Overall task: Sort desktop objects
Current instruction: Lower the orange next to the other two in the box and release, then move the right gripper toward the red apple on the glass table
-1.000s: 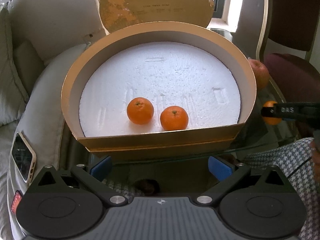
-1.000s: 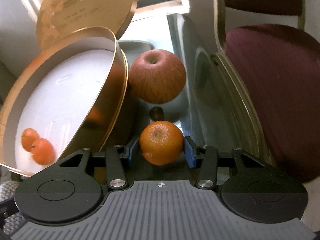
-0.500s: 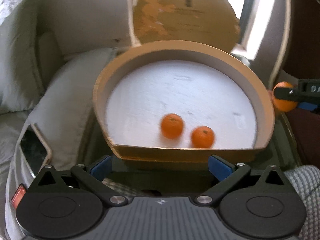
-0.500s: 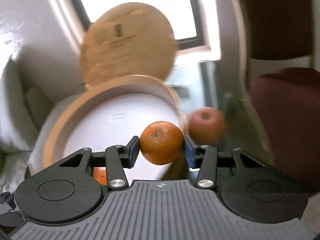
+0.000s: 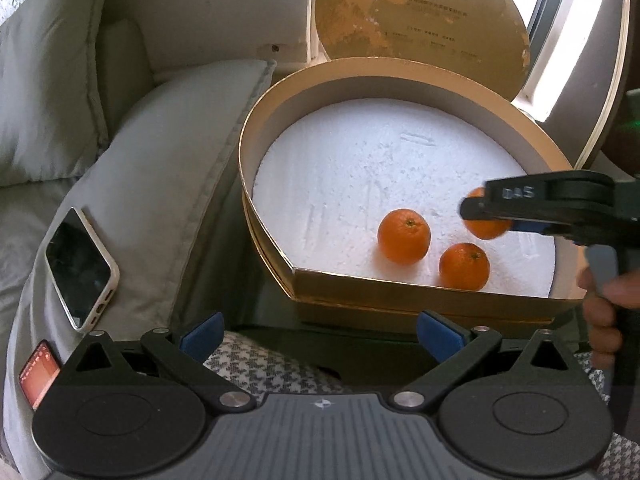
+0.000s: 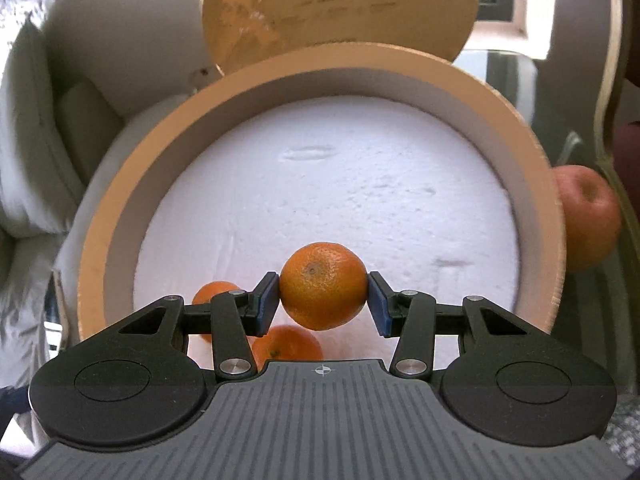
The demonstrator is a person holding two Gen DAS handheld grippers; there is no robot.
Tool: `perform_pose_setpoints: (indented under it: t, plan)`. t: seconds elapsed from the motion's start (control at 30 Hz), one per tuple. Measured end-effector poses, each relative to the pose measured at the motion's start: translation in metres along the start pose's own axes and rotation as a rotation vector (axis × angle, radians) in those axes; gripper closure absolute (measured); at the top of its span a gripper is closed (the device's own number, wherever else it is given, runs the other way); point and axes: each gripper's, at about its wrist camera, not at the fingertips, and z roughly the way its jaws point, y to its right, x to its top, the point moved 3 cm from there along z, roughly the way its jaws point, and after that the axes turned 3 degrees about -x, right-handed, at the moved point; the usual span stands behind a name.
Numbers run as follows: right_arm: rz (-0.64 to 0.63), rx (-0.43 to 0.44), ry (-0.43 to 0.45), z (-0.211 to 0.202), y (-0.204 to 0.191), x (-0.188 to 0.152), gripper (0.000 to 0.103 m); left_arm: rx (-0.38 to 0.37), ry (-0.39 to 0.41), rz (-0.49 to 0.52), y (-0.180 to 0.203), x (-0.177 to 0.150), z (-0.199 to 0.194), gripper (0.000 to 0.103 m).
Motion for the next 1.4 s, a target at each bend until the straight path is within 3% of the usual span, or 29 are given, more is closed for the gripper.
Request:
perform_pose_setpoints:
  t: [0.37,0.53,0.87,1.17,1.4]
  plan:
    - [-0.010,0.019,-0.050,0.029,-0.007,0.000,0.053,-0.001,-0.024,0.005,0.002,-0.004,0.008,0.001]
    - [0.027,0.034,-0.055,0.025,-0.002,0.002,0.039,0.007,-0.020,0.015,0.005,-0.004,0.005,0.001]
    - [0.007,0.039,0.039,-0.037,0.008,-0.002,0.035,0.013,0.022,0.061,0.023,-0.006,-0.019,0.001]
    - [0.043,0.069,0.064,-0.095,0.036,-0.036,0.031,0.005,0.069,0.130,0.053,-0.011,-0.042,0.001]
    - [0.107,0.061,0.048,-0.111,0.066,-0.065,0.031,-0.002,0.082,0.187,0.075,-0.018,-0.051,0.001]
